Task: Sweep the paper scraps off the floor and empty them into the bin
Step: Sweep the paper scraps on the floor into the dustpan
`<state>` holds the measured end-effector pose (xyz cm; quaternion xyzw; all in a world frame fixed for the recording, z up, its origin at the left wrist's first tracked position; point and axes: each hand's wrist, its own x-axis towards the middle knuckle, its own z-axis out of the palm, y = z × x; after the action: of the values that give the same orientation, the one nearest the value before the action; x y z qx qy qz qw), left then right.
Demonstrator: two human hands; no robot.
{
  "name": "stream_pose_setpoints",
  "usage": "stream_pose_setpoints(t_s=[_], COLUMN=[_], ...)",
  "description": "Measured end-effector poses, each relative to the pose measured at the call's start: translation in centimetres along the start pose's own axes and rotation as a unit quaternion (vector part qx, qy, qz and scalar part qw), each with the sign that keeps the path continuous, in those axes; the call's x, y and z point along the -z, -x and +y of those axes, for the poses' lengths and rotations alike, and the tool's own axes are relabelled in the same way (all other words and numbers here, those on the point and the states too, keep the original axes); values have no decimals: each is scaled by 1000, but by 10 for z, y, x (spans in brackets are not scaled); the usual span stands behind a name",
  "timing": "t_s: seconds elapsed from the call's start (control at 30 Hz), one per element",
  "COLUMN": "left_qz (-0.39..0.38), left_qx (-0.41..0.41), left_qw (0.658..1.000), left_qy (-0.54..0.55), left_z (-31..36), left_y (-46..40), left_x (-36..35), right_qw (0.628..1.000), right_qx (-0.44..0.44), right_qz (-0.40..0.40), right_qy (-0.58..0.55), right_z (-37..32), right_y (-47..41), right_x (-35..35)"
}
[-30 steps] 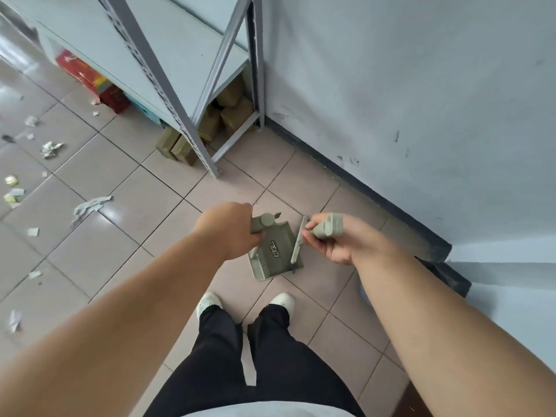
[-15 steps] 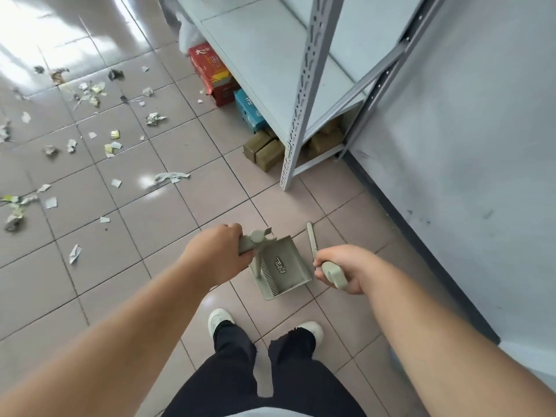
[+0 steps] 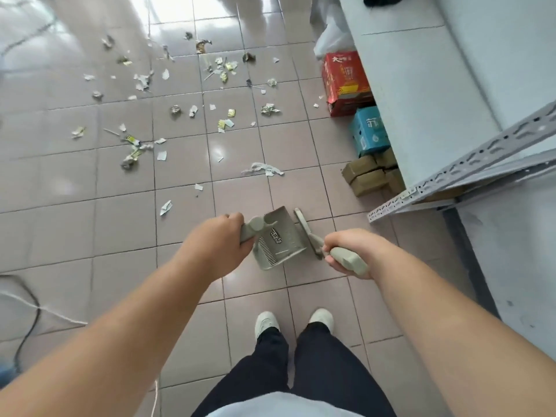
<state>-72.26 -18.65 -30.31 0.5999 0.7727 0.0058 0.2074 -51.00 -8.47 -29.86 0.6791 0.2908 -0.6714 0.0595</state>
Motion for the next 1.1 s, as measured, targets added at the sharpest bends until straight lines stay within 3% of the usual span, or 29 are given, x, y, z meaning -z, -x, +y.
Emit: stream_pose_setpoints(t_s=[0.3,0.4,0.63,0.9,1.1], left_qz=[67,57,64,54,39], left_qx=[147,189,227,237,251], left_qw=[987,980,971,970,966], left_qy=[6,-4,31,32,56], left_z=[-80,-103,-142,-173,-198], left_y=[-46,-69,-109,-124,-122], left_x=[35,45,55,50,37], right_qw=[995,993,988,978,971], right_qx=[27,27,48,67,17], right_qz=[-16,-17,8,18,7], right_qy=[98,111,144,198,238], right_z=[-127,-170,-250,-265,-232], right_y=[-46,-65,-109,-163,-191], right_x=[-53,-62,-83,-123,-128])
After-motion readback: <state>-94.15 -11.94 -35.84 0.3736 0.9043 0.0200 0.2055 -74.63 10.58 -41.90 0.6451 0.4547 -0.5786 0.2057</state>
